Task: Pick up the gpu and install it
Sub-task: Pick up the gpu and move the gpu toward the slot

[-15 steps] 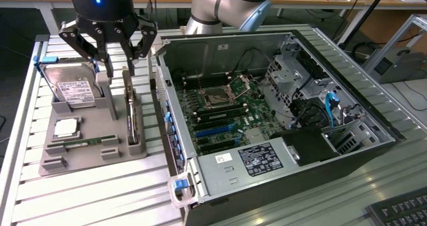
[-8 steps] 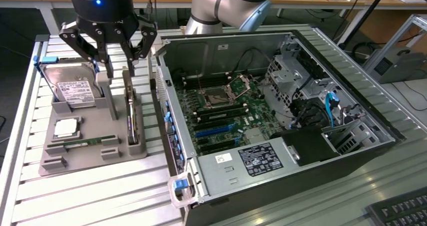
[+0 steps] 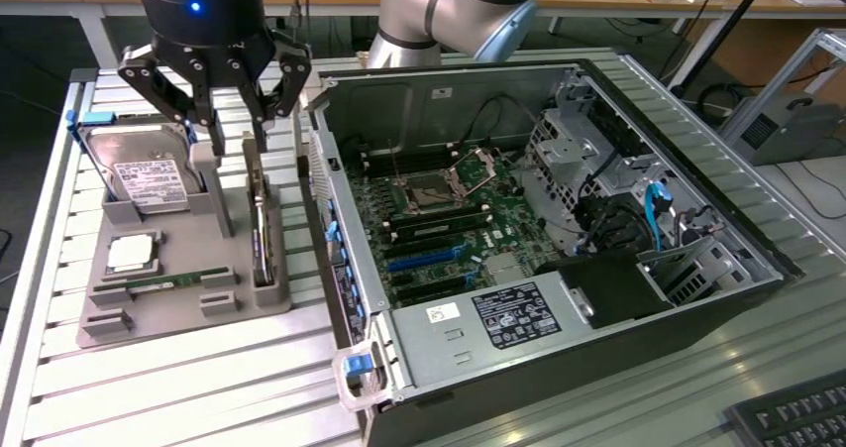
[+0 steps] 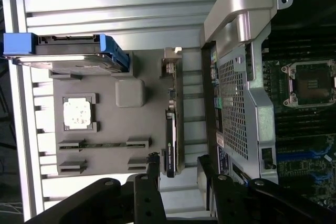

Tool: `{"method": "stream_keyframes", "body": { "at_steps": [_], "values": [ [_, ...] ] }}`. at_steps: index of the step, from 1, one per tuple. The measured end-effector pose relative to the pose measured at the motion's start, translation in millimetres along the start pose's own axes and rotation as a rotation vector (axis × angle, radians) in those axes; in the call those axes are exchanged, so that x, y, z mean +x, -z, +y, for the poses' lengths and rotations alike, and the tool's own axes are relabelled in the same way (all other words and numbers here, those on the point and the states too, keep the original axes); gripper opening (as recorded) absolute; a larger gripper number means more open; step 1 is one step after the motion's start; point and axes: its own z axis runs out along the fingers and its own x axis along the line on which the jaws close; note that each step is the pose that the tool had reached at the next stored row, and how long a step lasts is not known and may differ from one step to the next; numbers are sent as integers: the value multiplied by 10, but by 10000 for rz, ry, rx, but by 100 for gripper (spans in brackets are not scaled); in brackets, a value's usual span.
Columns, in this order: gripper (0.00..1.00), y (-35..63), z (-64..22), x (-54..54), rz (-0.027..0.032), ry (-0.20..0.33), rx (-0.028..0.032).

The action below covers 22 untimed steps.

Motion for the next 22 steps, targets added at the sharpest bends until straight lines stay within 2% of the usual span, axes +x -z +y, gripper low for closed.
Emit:
{"method": "stream_keyframes", "body": {
  "at_steps": [11, 13, 22],
  "values": [
    [42, -60, -3, 2, 0, 0, 1],
    [42, -189, -8, 6, 0, 0, 0],
    [42, -219, -10, 6, 0, 0, 0]
  ]
}}
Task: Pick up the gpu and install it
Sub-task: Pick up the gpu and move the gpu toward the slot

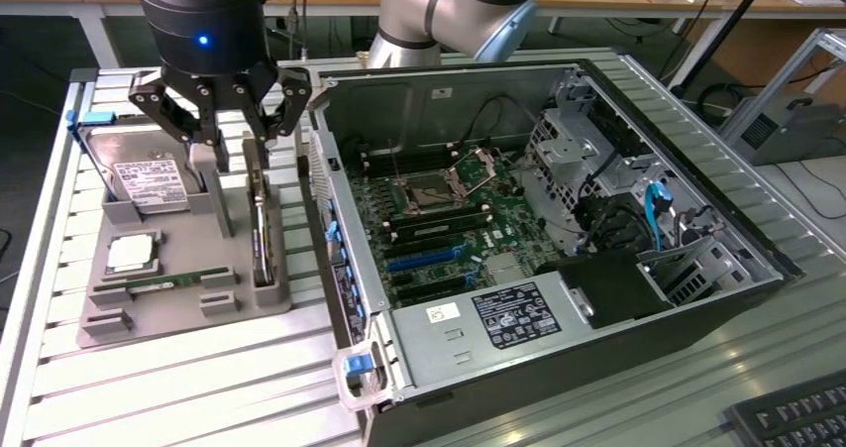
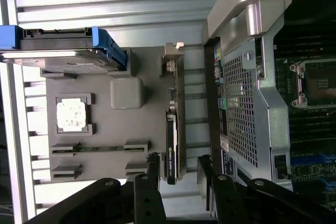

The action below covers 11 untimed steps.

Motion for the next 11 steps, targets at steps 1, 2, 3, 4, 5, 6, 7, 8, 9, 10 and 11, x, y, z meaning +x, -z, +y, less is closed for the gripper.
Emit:
{"method": "stream_keyframes", "body": {
  "at_steps": [1, 2, 3, 4, 5, 6, 7, 8, 9, 10, 11],
  "values": [
    [42, -2, 0, 0, 0, 0, 0],
    [42, -4, 0, 0, 0, 0, 0],
    [42, -65, -3, 2, 0, 0, 0],
    [42, -121, -5, 4, 0, 0, 0],
    [42, -122, -5, 4, 1, 0, 0],
    [42, -124, -6, 4, 0, 0, 0],
    [42, -126, -6, 4, 0, 0, 0],
    [42, -127, -6, 4, 1, -1, 0],
    [42, -142, -6, 4, 0, 0, 0],
    [42, -155, -7, 5, 0, 0, 0],
    [42, -156, -7, 5, 1, 0, 0]
  ]
}}
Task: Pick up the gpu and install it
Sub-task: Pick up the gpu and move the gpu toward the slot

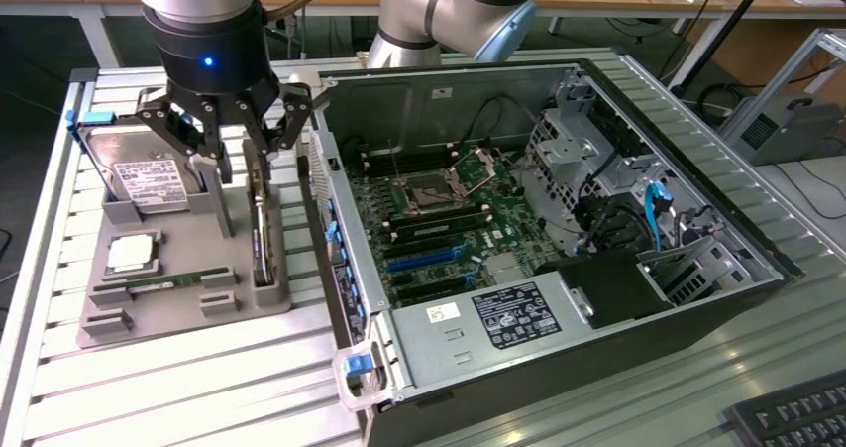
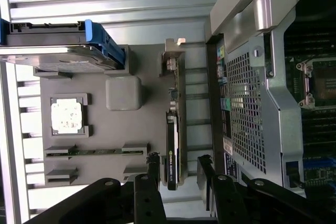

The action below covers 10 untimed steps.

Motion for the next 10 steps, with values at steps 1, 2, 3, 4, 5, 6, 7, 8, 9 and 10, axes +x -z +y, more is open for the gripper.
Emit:
{"method": "stream_keyframes", "body": {
  "at_steps": [1, 2, 3, 4, 5, 6, 7, 8, 9, 10],
  "values": [
    [42, -2, 0, 0, 0, 0, 0],
    [42, -4, 0, 0, 0, -1, 0],
    [42, -6, 0, 0, -1, -1, 0],
    [42, -8, 0, 0, -1, 0, 0],
    [42, -12, 0, 0, -2, 0, -2],
    [42, -15, -1, 0, -2, 0, -1],
    [42, -19, -1, 1, -2, 0, 0],
    [42, -23, -1, 0, -2, 0, 0],
    [42, -27, -1, 1, 0, 0, 0],
    [42, -35, -2, 1, 0, 0, 0]
  ]
}}
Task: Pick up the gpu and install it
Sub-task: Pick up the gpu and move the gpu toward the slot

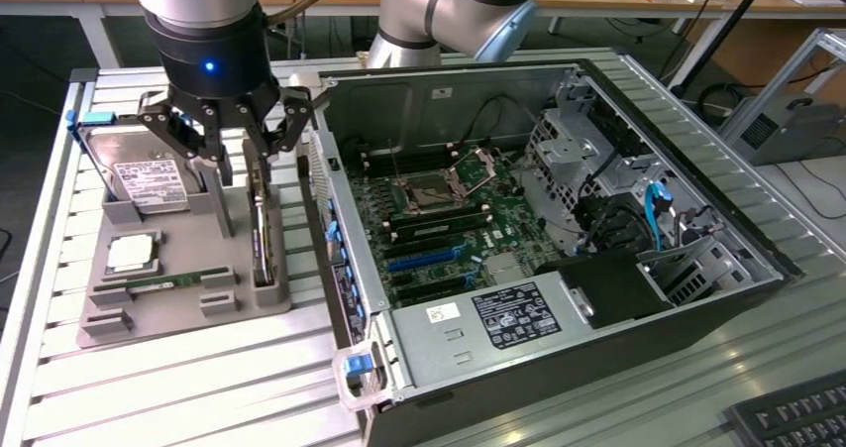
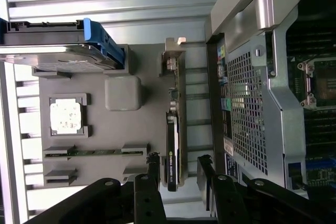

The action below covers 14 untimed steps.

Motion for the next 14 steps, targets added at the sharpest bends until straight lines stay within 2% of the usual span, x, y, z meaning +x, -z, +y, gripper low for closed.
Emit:
{"method": "stream_keyframes", "body": {
  "at_steps": [14],
  "values": [
    [42, -53, -4, 1, 0, -1, 0]
  ]
}}
